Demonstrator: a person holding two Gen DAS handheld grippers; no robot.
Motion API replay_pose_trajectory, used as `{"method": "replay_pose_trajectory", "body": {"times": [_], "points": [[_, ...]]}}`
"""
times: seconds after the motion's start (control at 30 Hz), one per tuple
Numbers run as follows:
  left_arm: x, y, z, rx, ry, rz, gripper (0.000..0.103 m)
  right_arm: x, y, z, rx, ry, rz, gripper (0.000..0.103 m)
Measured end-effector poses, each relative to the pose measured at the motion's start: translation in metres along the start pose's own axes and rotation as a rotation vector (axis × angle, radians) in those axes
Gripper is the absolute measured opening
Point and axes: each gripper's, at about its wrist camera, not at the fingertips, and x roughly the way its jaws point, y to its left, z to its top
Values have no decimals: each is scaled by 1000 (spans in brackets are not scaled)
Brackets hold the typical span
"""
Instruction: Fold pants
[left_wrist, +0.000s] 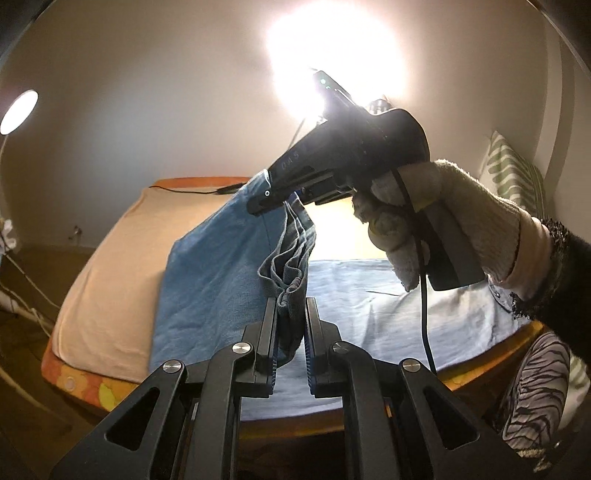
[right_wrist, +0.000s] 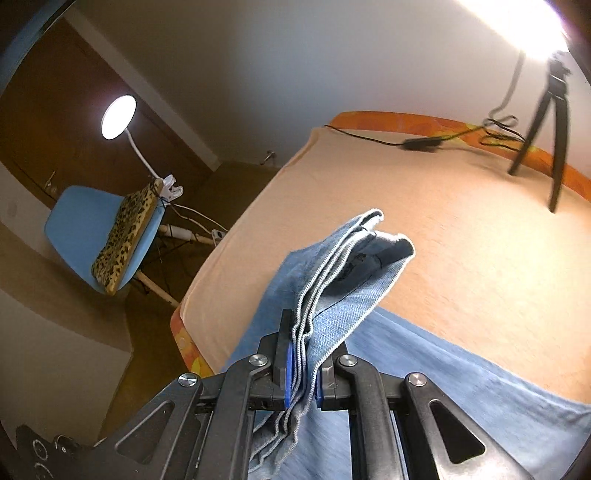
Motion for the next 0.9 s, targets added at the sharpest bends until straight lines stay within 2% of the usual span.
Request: {"method": "replay_pose_trajectory", "body": {"times": [0.43,0.9], "points": [[6,-58,23,66,56,-81,11,-60,-58,-29,47,-44,-20,6],[48,-168,28,147,105,-297,11,-146,-150,-80,131,-101,-96,5]]}}
